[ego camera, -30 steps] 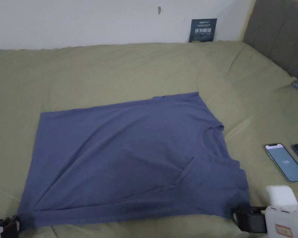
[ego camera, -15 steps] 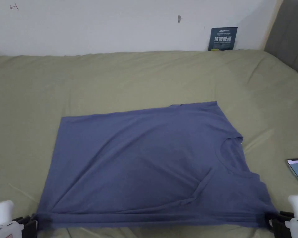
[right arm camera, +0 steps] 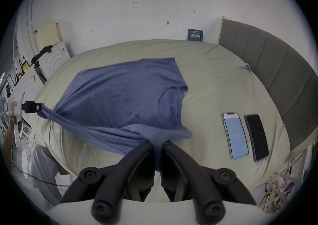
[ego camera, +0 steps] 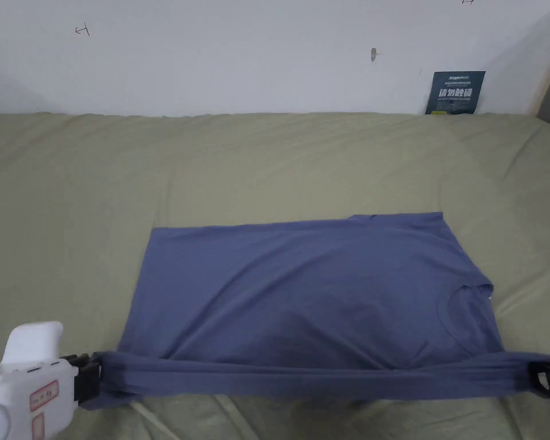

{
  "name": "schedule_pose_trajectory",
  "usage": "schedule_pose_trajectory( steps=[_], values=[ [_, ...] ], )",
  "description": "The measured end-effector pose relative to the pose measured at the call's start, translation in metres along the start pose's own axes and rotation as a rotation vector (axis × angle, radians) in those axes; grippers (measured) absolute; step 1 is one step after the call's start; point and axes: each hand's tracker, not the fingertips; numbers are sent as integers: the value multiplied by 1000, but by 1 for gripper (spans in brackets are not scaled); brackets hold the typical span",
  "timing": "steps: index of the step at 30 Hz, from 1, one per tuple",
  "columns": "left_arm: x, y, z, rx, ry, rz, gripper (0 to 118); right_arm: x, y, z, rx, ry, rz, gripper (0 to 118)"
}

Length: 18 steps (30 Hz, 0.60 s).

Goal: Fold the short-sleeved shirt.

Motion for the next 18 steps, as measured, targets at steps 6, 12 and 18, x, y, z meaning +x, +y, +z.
schedule_pose_trajectory(
  steps=[6, 12, 18],
  values=[
    [16, 51, -26, 16, 4, -7, 0, 7, 52, -40, 0, -1, -1, 7],
    [20, 91, -71, -21, 10, -4, 0, 27, 86, -103, -64, 1, -20, 7],
    [27, 108, -117, -59, 26, -1, 0, 37, 103, -161, -129, -6, -49, 7]
  ],
)
